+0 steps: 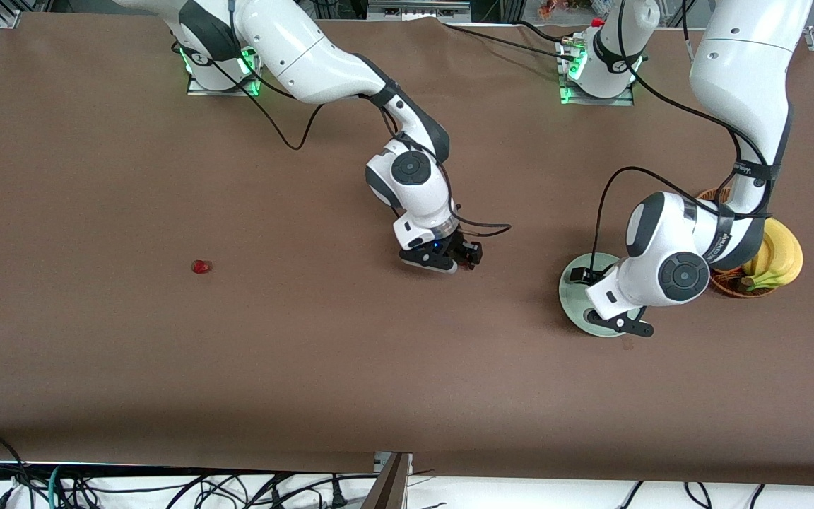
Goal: Collect all strawberries into plate
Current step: 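Place the strawberry on the plate while the right gripper sets another mid-table, then grasp the second strawberry with the left gripper while the right grasps the last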
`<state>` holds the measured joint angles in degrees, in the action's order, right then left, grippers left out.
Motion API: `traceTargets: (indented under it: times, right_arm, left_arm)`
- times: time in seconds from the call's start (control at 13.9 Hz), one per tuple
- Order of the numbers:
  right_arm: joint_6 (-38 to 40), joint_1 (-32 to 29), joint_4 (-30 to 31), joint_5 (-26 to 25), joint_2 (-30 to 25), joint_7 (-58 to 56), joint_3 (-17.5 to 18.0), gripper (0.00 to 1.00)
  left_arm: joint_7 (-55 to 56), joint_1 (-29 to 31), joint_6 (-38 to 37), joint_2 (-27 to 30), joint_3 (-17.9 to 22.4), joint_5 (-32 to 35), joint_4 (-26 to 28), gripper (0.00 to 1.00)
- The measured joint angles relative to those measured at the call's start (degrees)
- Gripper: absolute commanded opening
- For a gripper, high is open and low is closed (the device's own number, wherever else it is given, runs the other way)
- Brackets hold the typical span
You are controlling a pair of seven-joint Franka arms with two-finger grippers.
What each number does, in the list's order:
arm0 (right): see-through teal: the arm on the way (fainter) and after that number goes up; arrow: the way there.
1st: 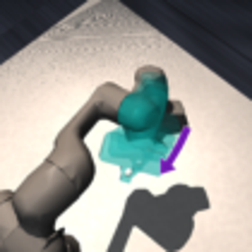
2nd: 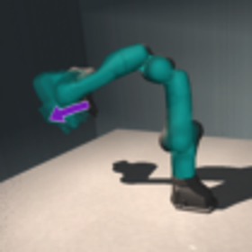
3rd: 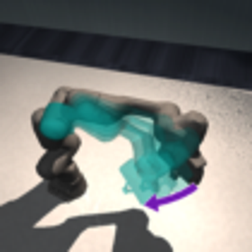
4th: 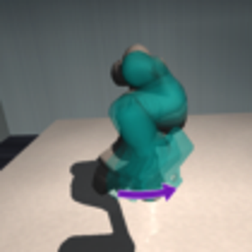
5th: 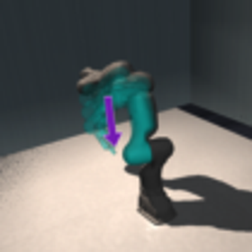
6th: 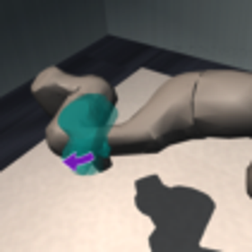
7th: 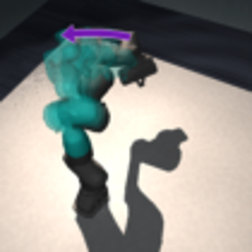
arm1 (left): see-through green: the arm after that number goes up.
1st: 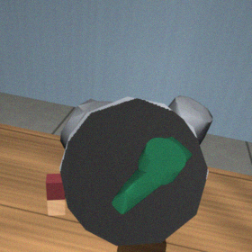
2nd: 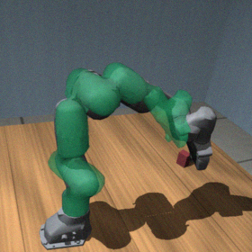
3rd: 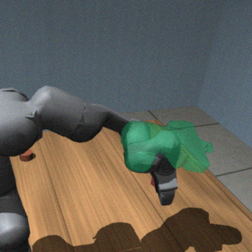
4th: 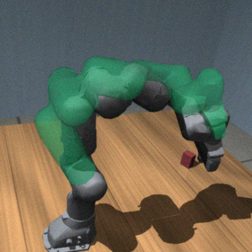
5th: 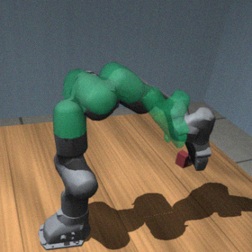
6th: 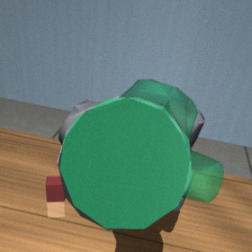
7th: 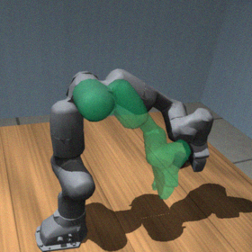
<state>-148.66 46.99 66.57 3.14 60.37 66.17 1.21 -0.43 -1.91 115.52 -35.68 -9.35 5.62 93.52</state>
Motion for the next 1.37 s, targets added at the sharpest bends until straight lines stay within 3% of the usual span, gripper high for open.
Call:
traceTargets:
  times: [0.43,0.72,1.01,1.15,1.37]
  right_arm:
    - [20.40,-12.66,-1.58,0.11,-6.00,-26.06,0.17,1.00]
    - [32.39,-20.41,-0.54,0.11,-9.57,-44.16,0.12,1.00]
    - [45.42,-31.09,1.29,0.09,-10.63,-61.95,-0.22,1.00]
    - [47.30,-35.13,2.94,0.08,-10.83,-67.51,-0.94,1.00]
    - [47.22,-36.16,7.87,-0.03,-12.66,-70.97,-3.21,1.00]
  left_arm:
    - [8.88,-0.44,0.00,0.00,-4.34,-1.40,-0.01,1.00]
    - [32.92,-5.14,0.42,-0.07,-7.45,-1.56,-0.01,1.00]
    - [58.18,-12.40,8.10,-2.34,-7.44,-1.58,0.48,1.00]
    - [68.84,-15.21,13.10,-4.18,-7.35,-1.52,0.91,1.00]
    - [77.10,-17.84,17.23,-6.71,-7.16,-1.51,1.16,1.00]
